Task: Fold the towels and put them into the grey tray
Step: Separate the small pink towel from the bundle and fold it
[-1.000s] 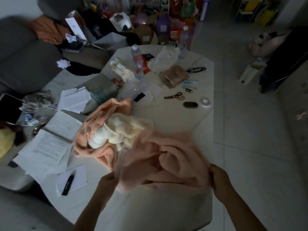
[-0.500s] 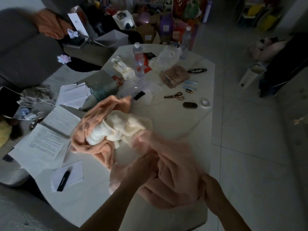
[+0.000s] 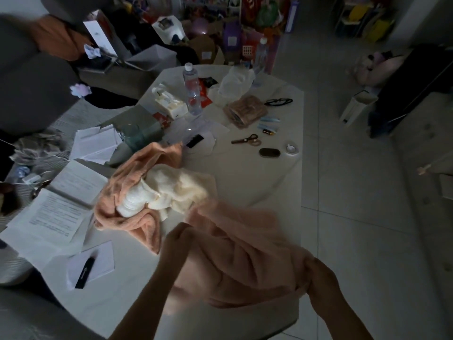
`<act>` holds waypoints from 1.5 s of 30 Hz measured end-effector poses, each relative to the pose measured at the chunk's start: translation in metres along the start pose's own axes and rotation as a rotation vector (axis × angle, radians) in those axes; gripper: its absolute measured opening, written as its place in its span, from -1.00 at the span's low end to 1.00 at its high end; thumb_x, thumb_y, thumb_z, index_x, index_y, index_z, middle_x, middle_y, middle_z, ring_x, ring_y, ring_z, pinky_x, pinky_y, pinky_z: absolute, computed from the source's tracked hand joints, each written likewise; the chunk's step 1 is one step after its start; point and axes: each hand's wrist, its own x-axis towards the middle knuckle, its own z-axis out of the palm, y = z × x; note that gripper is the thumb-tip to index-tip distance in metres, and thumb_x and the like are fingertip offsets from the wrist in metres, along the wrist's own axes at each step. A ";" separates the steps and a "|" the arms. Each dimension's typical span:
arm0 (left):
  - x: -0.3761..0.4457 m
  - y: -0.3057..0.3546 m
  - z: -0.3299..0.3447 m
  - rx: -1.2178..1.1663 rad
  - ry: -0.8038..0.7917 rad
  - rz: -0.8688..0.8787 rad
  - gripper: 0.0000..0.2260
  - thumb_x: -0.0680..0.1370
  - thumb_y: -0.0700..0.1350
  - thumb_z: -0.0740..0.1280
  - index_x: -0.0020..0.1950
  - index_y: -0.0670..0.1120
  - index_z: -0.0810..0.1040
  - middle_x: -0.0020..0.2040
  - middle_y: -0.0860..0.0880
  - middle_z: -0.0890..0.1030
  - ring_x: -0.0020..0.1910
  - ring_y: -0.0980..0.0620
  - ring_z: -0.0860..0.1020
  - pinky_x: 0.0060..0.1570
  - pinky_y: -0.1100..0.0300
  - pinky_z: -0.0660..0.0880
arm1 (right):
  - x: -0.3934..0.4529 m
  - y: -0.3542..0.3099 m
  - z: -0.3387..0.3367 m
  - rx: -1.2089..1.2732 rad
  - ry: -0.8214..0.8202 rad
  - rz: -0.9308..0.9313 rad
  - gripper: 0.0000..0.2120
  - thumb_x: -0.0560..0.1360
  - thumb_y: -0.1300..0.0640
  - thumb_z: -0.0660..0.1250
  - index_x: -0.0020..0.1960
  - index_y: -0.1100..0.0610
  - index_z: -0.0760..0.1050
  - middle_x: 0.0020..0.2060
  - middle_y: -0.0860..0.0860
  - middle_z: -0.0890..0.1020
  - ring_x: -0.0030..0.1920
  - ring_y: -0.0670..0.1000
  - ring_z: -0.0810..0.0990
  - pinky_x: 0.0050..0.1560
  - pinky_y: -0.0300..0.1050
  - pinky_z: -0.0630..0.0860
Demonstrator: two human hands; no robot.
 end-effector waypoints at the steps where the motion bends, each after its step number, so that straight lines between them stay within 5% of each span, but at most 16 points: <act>1: -0.006 0.000 -0.020 -0.112 0.086 0.001 -0.82 0.49 -0.13 0.25 -0.22 0.00 0.63 -0.30 -0.01 0.64 -0.25 0.00 0.55 -0.24 0.12 0.49 | 0.002 -0.004 0.001 0.044 0.008 0.001 -0.71 0.61 0.18 0.22 0.24 0.31 0.54 0.16 0.27 0.61 0.19 0.28 0.57 0.10 0.13 0.49; 3: -0.019 -0.009 -0.059 -0.126 0.188 -0.018 -0.81 0.41 -0.07 0.22 -0.23 -0.04 0.62 -0.30 -0.10 0.63 -0.28 -0.04 0.53 -0.28 0.10 0.45 | 0.007 -0.011 0.004 0.104 0.009 0.005 -0.67 0.61 0.18 0.21 0.30 0.30 0.51 0.20 0.23 0.60 0.19 0.23 0.56 0.15 0.12 0.49; 5: -0.026 -0.023 -0.087 0.139 0.166 -0.128 -0.81 0.40 -0.01 0.23 -0.29 0.00 0.61 -0.32 -0.11 0.62 -0.26 -0.09 0.53 -0.20 0.03 0.43 | 0.006 -0.015 0.010 0.084 -0.005 0.021 -0.66 0.61 0.14 0.23 0.32 0.29 0.50 0.18 0.20 0.62 0.18 0.21 0.57 0.18 0.19 0.52; 8: -0.023 -0.039 -0.091 0.797 -0.157 -0.420 -0.78 0.56 0.12 0.23 -0.04 0.11 0.65 0.01 0.01 0.68 -0.09 0.01 0.53 0.04 0.01 0.34 | -0.002 -0.015 0.022 0.009 -0.110 0.070 -0.69 0.57 0.07 0.32 0.18 0.28 0.58 -0.07 0.12 0.70 -0.03 0.14 0.65 -0.14 0.07 0.62; 11: -0.014 -0.034 -0.073 0.937 -0.535 -0.593 -0.38 0.38 0.32 0.23 0.24 -0.09 0.57 0.22 -0.02 0.64 0.15 0.00 0.59 0.30 -0.01 0.38 | -0.008 -0.009 0.032 -0.153 -0.178 0.117 -0.63 0.56 0.09 0.35 0.24 0.33 0.53 0.15 0.24 0.63 0.12 0.25 0.61 0.08 0.21 0.59; 13: -0.007 -0.023 -0.059 0.966 -0.650 -0.544 -0.17 0.26 0.45 0.21 0.37 -0.04 0.51 0.29 -0.03 0.60 0.26 -0.03 0.56 0.38 -0.06 0.31 | -0.009 -0.003 0.035 -0.229 -0.174 0.119 -0.61 0.58 0.13 0.32 0.32 0.35 0.48 0.26 0.29 0.55 0.22 0.30 0.55 0.23 0.29 0.49; 15: -0.001 -0.013 -0.039 1.138 -0.533 -0.323 -0.28 0.39 0.46 0.12 0.38 0.05 0.47 0.35 -0.03 0.53 0.38 -0.10 0.44 0.36 -0.22 0.15 | -0.011 0.002 0.033 -0.295 -0.170 0.093 -0.62 0.59 0.14 0.29 0.31 0.36 0.48 0.25 0.31 0.56 0.23 0.33 0.54 0.25 0.32 0.47; 17: 0.009 -0.004 -0.015 1.174 -0.455 -0.131 -0.44 0.48 0.34 0.06 0.31 0.05 0.49 0.29 -0.07 0.52 0.33 -0.12 0.45 0.28 -0.20 0.23 | -0.012 0.005 0.027 -0.371 -0.218 0.036 -0.67 0.59 0.13 0.27 0.22 0.37 0.53 0.13 0.32 0.62 0.15 0.34 0.59 0.22 0.33 0.50; 21: 0.022 -0.009 0.018 0.938 -0.470 -0.329 -0.35 0.54 0.38 0.13 0.35 -0.10 0.50 0.32 -0.12 0.54 0.34 -0.16 0.46 0.35 -0.09 0.30 | 0.000 0.015 0.022 -0.294 -0.159 0.068 -0.65 0.59 0.17 0.32 0.28 0.36 0.49 0.26 0.28 0.56 0.23 0.26 0.55 0.21 0.14 0.50; 26: 0.023 -0.016 0.027 0.930 -0.497 -0.191 -0.59 0.56 0.20 0.29 0.18 -0.09 0.60 0.16 -0.07 0.60 0.16 -0.07 0.55 0.12 0.09 0.40 | 0.006 0.021 0.019 -0.222 -0.129 0.134 -0.64 0.54 0.06 0.37 0.20 0.31 0.57 0.12 0.21 0.64 0.13 0.22 0.60 -0.11 0.03 0.60; 30: 0.024 -0.004 0.018 0.353 -0.543 -0.318 -0.79 0.52 -0.22 0.39 0.15 -0.09 0.59 -0.10 0.00 0.60 -0.15 0.11 0.56 -0.18 0.29 0.49 | 0.004 0.011 0.018 -0.318 -0.190 0.069 -0.72 0.53 0.13 0.38 0.18 0.25 0.60 -0.01 0.17 0.69 0.00 0.21 0.66 -0.02 0.15 0.65; 33: 0.028 0.040 0.007 -0.118 -0.508 -0.294 -0.74 0.54 -0.36 0.23 0.14 -0.19 0.62 -0.07 -0.09 0.64 -0.10 -0.01 0.61 -0.09 0.20 0.55 | 0.001 -0.028 0.031 -0.318 -0.166 -0.139 -0.78 0.55 0.19 0.35 0.16 0.22 0.60 0.08 0.23 0.66 -0.01 0.15 0.64 0.01 0.08 0.61; 38: 0.028 0.154 -0.022 -0.629 -0.186 0.079 -0.57 0.41 -0.55 0.09 -0.13 -0.15 0.64 -0.19 -0.17 0.54 -0.20 -0.07 0.45 -0.12 0.15 0.35 | -0.036 -0.139 0.059 0.006 -0.195 -0.385 -0.86 0.56 0.29 0.26 0.04 0.21 0.59 0.01 0.23 0.64 -0.11 0.07 0.62 -0.08 -0.09 0.55; 42: 0.006 0.218 -0.057 -1.062 -0.147 0.301 -0.79 0.37 -0.33 0.23 -0.22 -0.13 0.64 -0.24 -0.08 0.61 -0.16 -0.02 0.58 -0.03 0.22 0.51 | -0.086 -0.201 0.063 0.122 -0.376 -0.633 -0.79 0.56 0.32 0.20 0.04 0.21 0.60 -0.14 0.07 0.70 -0.13 -0.03 0.68 -0.13 -0.21 0.62; 45: 0.000 0.205 -0.086 -1.067 -0.075 0.420 -0.85 0.42 -0.26 0.28 -0.15 -0.12 0.63 -0.17 -0.06 0.60 -0.05 -0.02 0.57 0.15 0.16 0.43 | -0.103 -0.214 0.058 0.229 -0.453 -0.688 -0.79 0.58 0.22 0.22 -0.05 0.13 0.64 -0.14 0.00 0.73 -0.09 -0.06 0.69 -0.12 -0.22 0.62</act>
